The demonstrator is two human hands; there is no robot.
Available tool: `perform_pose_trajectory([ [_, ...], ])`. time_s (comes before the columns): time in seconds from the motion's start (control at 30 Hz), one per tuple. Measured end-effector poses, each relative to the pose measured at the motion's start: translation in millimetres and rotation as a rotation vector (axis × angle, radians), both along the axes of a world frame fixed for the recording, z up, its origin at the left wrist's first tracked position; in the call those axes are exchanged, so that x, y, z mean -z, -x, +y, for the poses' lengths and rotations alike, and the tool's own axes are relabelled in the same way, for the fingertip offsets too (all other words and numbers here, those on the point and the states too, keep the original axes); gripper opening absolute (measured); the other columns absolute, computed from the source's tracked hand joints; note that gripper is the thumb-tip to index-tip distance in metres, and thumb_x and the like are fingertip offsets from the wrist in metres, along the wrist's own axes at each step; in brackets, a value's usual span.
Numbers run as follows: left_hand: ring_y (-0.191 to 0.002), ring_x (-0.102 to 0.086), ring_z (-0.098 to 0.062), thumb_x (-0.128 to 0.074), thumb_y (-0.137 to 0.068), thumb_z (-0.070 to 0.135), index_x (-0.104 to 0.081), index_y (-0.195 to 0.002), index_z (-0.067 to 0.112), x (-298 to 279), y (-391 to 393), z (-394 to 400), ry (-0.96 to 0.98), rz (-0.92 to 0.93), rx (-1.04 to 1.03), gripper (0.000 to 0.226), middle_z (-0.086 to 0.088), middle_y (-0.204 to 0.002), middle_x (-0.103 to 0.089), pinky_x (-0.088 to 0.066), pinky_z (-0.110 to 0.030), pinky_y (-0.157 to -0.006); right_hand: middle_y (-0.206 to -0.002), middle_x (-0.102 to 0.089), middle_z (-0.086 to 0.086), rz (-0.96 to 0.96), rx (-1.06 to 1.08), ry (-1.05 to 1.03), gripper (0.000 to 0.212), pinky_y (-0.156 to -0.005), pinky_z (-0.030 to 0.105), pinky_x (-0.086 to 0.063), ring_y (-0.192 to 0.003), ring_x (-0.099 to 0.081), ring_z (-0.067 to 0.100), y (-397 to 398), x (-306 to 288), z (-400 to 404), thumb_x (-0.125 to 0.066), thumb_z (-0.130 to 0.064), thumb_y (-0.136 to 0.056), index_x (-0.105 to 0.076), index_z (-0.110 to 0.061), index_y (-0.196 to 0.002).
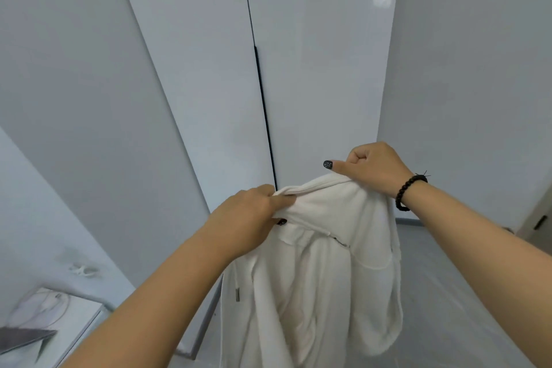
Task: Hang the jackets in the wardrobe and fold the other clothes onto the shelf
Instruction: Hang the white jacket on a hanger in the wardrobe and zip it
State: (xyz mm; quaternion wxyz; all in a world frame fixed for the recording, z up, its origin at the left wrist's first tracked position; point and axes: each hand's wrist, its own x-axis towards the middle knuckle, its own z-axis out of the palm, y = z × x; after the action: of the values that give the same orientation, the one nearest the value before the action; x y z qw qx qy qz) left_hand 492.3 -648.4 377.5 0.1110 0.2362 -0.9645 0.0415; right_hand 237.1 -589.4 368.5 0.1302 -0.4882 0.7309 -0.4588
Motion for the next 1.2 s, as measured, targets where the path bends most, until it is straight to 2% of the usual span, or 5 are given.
perform_pose_trajectory([
  [0.3, -0.068, -0.051, -0.019, -0.051, -0.096, 0.043, -0.067, -0.093, 0.015, 16.9, 14.2, -84.5, -0.108, 0.314, -0.081, 0.033, 0.007, -0.074, -0.046, -0.046, -0.039, -0.064, -0.042, -0.038, -0.014, 0.034, -0.212, -0.074, 0.047, -0.049, 0.012, -0.031, -0.045, -0.036, 0.003, -5.1, 32.4, -98.8, -0.066, -0.048, -0.083, -0.046, -0.019, -0.052],
  [0.6, -0.073, -0.052, -0.013, -0.042, -0.087, 0.06, -0.071, -0.084, 0.021, 17.1, 43.4, -187.4, -0.337, 0.564, -0.212, 0.048, 0.002, -0.075, -0.055, -0.044, -0.029, -0.065, -0.098, -0.052, -0.015, 0.183, -0.393, 0.31, 0.012, -0.077, 0.008, -0.04, -0.088, -0.054, 0.004, -32.8, 46.3, -177.3, -0.06, -0.023, -0.086, -0.059, -0.022, -0.098],
  [0.8, -0.07, -0.052, -0.013, -0.051, -0.081, 0.057, -0.067, -0.075, 0.01, 27.8, 61.3, -246.2, -0.547, 0.875, -0.24, 0.05, -0.003, -0.075, -0.056, -0.039, -0.013, -0.063, -0.08, -0.054, -0.008, 0.055, -0.548, 0.112, 0.008, -0.065, 0.028, -0.048, -0.068, -0.05, 0.01, -41.8, 80.9, -240.1, -0.054, -0.021, -0.091, -0.053, -0.016, -0.084],
  [0.97, -0.098, -0.049, 0.012, -0.055, -0.082, 0.05, -0.068, -0.075, 0.014, 56.6, 69.0, -300.9, -0.679, 0.911, -0.329, 0.039, 0.02, -0.106, -0.051, -0.036, -0.002, -0.08, -0.053, -0.039, -0.017, -0.129, -0.525, -0.117, 0.034, -0.049, 0.016, -0.03, -0.05, -0.03, 0.004, -26.3, 102.0, -287.5, -0.054, -0.023, -0.095, -0.034, -0.019, -0.068],
  [1.2, -0.053, -0.029, -0.006, -0.051, -0.092, 0.046, -0.035, -0.062, 0.012, 58.3, 81.9, -388.0, -0.801, 0.844, -0.182, 0.048, 0.011, -0.055, -0.032, -0.027, -0.015, -0.049, -0.084, -0.072, -0.009, -0.115, -0.371, -0.162, 0.004, -0.07, 0.017, -0.05, -0.076, -0.066, 0.005, 6.9, 71.8, -348.0, -0.068, -0.021, -0.086, -0.067, -0.025, -0.087],
])
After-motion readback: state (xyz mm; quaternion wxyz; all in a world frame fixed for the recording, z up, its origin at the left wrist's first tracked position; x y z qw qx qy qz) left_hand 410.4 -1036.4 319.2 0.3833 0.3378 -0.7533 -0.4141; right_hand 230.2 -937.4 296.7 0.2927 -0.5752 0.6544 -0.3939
